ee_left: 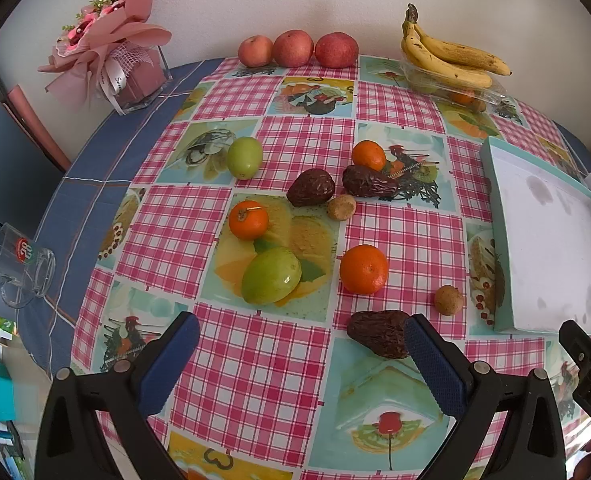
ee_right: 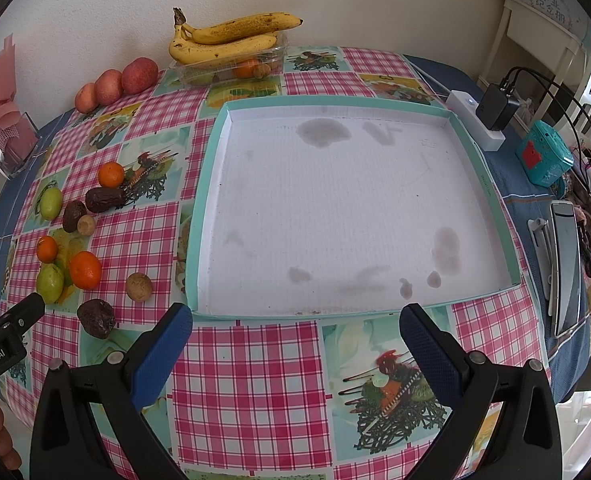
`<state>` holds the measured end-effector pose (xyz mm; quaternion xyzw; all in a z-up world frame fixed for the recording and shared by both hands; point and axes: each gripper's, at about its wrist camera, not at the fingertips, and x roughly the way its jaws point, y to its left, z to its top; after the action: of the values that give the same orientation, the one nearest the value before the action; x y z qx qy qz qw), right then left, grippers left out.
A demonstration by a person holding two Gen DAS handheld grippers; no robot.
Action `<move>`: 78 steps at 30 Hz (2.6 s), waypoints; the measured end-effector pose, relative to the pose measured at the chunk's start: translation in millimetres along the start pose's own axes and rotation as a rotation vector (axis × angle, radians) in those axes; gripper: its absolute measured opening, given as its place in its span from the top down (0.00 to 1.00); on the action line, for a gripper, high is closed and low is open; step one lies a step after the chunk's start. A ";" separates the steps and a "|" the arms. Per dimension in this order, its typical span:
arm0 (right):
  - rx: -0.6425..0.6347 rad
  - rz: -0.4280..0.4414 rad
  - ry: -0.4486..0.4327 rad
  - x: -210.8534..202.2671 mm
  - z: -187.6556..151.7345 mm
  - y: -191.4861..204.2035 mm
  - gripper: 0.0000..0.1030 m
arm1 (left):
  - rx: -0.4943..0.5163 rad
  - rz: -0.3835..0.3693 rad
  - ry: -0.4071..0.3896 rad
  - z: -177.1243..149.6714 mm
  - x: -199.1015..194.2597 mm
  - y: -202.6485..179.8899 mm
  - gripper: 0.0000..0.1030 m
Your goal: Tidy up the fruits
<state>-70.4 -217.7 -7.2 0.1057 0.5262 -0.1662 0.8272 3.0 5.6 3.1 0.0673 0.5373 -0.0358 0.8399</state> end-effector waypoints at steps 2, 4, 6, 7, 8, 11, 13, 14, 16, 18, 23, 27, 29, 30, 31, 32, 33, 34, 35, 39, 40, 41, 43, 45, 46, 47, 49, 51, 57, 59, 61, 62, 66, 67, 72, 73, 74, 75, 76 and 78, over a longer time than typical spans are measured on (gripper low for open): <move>0.000 0.000 0.000 -0.1 0.0 0.0 0.00 | 0.000 0.000 0.000 -0.1 -0.1 0.1 0.00; 0.000 0.000 0.000 -0.2 0.1 0.1 0.00 | 0.000 -0.001 0.000 0.0 -0.1 0.2 0.00; -0.001 -0.002 0.001 -0.2 0.1 -0.1 0.00 | 0.000 -0.001 0.000 0.1 0.0 0.4 0.00; -0.001 -0.002 0.002 -0.2 0.1 0.0 0.00 | 0.000 -0.001 0.000 0.1 -0.1 0.2 0.00; -0.001 -0.002 0.002 -0.3 0.1 -0.1 0.00 | 0.001 -0.001 0.000 0.1 -0.1 0.3 0.00; -0.001 -0.002 0.002 -0.2 0.2 -0.1 0.00 | 0.001 -0.001 0.000 0.1 -0.1 0.2 0.00; -0.001 -0.002 0.002 -0.3 0.3 0.0 0.00 | 0.001 -0.001 0.000 0.1 -0.1 0.2 0.00; 0.000 -0.002 0.002 -0.3 0.2 -0.1 0.00 | 0.001 -0.001 0.000 0.0 -0.1 0.1 0.00; -0.001 -0.002 0.002 -0.3 0.3 -0.1 0.00 | 0.000 -0.001 0.000 0.0 -0.1 0.1 0.00; -0.002 -0.005 0.004 -0.3 0.3 -0.1 0.00 | 0.000 -0.001 0.000 0.0 -0.1 0.0 0.00; -0.002 -0.005 0.005 0.7 1.0 1.4 0.00 | 0.000 -0.001 0.000 -0.1 -0.1 0.1 0.00; -0.002 -0.006 0.006 1.8 1.9 0.9 0.00 | -0.001 -0.004 0.001 0.2 0.3 0.9 0.00; -0.001 -0.005 0.007 1.4 0.5 0.2 0.00 | -0.004 -0.007 0.003 1.1 0.7 2.6 0.00; -0.001 -0.005 0.007 1.4 0.2 0.2 0.00 | -0.005 -0.008 0.004 1.2 1.1 3.0 0.00; -0.001 -0.006 0.007 1.4 -0.2 0.1 0.00 | -0.006 -0.008 0.005 1.5 1.5 3.2 0.00; -0.002 -0.006 0.007 1.6 -0.1 0.4 0.00 | -0.006 -0.009 0.006 1.8 2.1 3.3 0.00; -0.002 -0.005 0.006 1.6 -0.1 0.6 0.00 | -0.007 -0.010 0.005 2.4 2.5 4.0 0.00; -0.002 -0.004 0.005 1.9 -0.1 0.7 0.00 | -0.009 -0.010 0.005 2.4 3.2 4.3 0.00; -0.002 -0.003 0.005 2.6 -0.1 1.0 0.00 | -0.012 -0.012 0.005 2.9 4.0 5.1 0.00; -0.004 0.009 0.003 4.2 2.2 5.4 0.00 | -0.046 -0.024 -0.003 6.5 7.2 13.6 0.00; -0.008 0.016 -0.002 3.9 3.9 7.9 0.00 | -0.061 -0.026 -0.007 8.2 8.5 17.7 0.00; -0.013 0.026 -0.008 3.2 4.8 10.0 0.00 | -0.071 -0.027 -0.011 9.5 9.3 20.5 0.00; -0.025 0.053 -0.022 2.2 7.9 18.6 0.00 | -0.090 -0.033 -0.018 13.1 11.6 26.9 0.00; -0.037 0.091 -0.028 1.5 10.8 28.1 0.00 | -0.123 -0.047 -0.027 16.8 13.8 35.1 0.00; -0.044 0.111 -0.027 1.8 12.2 33.3 0.00 | -0.150 -0.057 -0.039 19.0 14.6 41.4 0.00; -0.054 0.128 -0.024 1.9 14.2 40.6 0.00 | -0.165 -0.061 -0.046 20.3 15.6 45.2 0.00; -0.064 0.149 -0.019 3.3 17.1 50.9 0.00 | -0.193 -0.071 -0.055 22.6 19.1 53.8 0.00; -0.065 0.163 -0.010 6.3 21.1 61.3 0.01 | -0.212 -0.096 -0.054 24.4 23.5 59.2 0.00; -0.061 0.240 0.037 19.5 28.4 82.7 0.16 | -0.218 -0.101 -0.107 32.6 25.6 66.5 0.00; -0.056 0.249 0.054 23.2 29.4 85.6 0.23 | -0.228 -0.144 -0.085 36.5 29.6 69.4 0.00; -0.046 0.266 0.069 27.8 31.9 88.7 0.27 | -0.241 -0.146 -0.055 40.0 35.4 71.3 0.00; -0.041 0.278 0.078 30.0 33.7 90.4 0.28 | -0.242 -0.143 -0.050 40.6 36.9 71.2 0.00; -0.046 0.286 0.104 37.7 37.5 99.0 0.35 | -0.263 -0.161 0.007 40.6 50.2 70.2 0.00; -0.049 0.286 0.114 40.1 36.6 100.6 0.36 | -0.270 -0.162 0.027 39.6 55.1 69.8 0.01; -0.053 0.276 0.166 51.4 31.6 100.0 0.49 | -0.287 -0.186 0.106 33.3 76.0 65.5 0.15; -0.052 0.278 0.177 54.6 30.3 100.9 0.51 | -0.288 -0.190 0.120 31.5 79.6 64.5 0.18; -0.053 0.280 0.186 56.5 29.0 100.8 0.54 | -0.291 -0.196 0.130 30.5 81.9 64.2 0.22; -0.055 0.281 0.194 58.6 27.4 101.1 0.56 | -0.295 -0.203 0.139 29.5 84.3 64.0 0.24; -0.057 0.281 0.203 61.4 25.9 101.6 0.57 | -0.304 -0.224 0.152 28.9 87.5 64.2 0.29; -0.057 0.280 0.217 64.4 24.3 101.5 0.60 | -0.319 -0.243 0.167 27.4 90.6 65.3 0.35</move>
<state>14.2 -143.1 -55.2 0.1719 0.5970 -0.0221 0.7833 74.3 67.1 -62.9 -0.1291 0.6083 -0.0458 0.7818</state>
